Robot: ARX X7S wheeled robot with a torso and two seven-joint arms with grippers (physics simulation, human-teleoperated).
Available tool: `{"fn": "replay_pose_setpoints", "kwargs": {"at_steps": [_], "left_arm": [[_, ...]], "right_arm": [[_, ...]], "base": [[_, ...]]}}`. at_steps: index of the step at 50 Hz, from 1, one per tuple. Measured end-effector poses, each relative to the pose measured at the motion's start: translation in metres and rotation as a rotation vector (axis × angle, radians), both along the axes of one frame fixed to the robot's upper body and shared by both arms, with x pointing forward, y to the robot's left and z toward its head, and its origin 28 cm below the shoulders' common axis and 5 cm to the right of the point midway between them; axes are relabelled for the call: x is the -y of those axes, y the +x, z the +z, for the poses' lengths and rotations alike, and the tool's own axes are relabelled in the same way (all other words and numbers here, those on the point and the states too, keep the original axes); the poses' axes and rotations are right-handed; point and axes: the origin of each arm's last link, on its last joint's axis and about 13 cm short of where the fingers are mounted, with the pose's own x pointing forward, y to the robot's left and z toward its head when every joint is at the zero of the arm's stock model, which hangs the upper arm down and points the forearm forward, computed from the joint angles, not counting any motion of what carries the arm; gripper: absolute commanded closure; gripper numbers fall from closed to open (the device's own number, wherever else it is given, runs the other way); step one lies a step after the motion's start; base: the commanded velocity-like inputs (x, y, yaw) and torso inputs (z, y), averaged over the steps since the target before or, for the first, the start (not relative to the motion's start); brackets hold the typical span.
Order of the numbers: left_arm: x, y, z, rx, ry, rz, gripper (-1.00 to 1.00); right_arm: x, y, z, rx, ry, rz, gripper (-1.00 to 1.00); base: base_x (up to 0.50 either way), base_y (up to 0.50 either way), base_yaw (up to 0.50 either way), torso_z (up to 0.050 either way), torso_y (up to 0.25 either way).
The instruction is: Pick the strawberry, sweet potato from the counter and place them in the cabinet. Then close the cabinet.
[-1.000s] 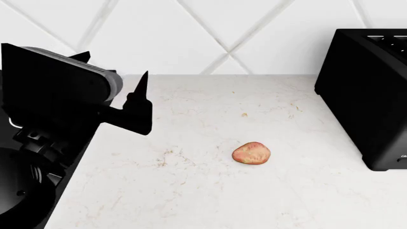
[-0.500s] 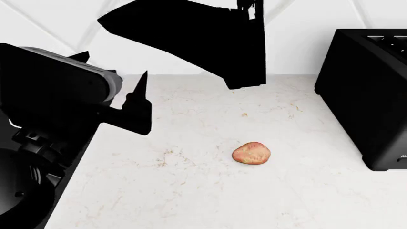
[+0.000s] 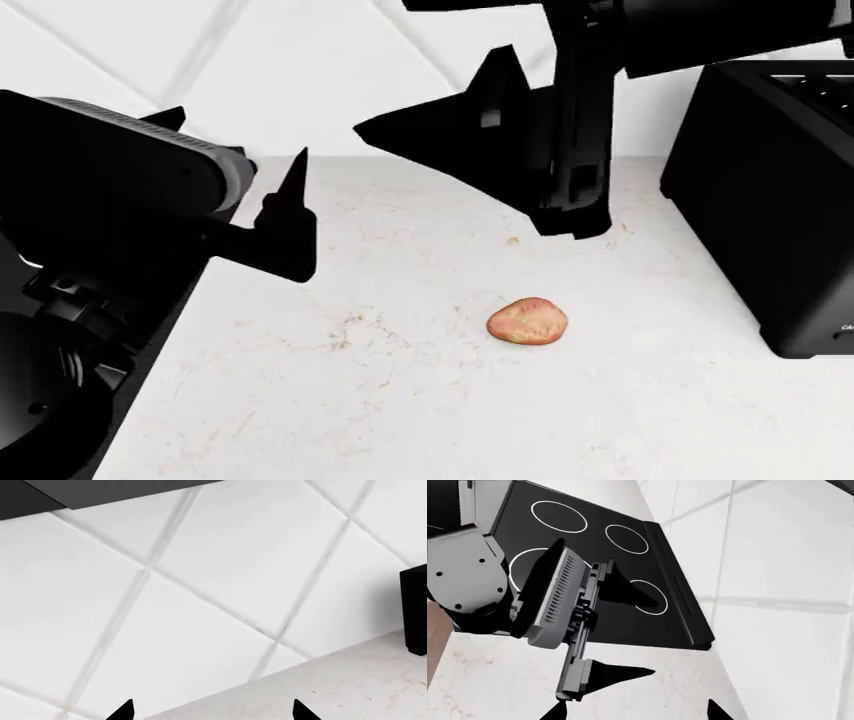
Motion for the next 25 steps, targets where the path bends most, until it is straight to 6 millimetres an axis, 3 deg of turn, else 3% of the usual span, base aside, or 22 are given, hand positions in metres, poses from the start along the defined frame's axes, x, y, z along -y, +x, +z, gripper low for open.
{"fn": "replay_pose_setpoints", "kwargs": {"at_steps": [25], "left_arm": [[0.0,0.0,-0.001,0.002,0.0,-0.003,-1.0]], "right_arm": [[0.02,0.019,-0.041,-0.127,-0.13,-0.184,-1.0]], "base": [[0.0,0.0,0.0,0.0,0.0]]}}
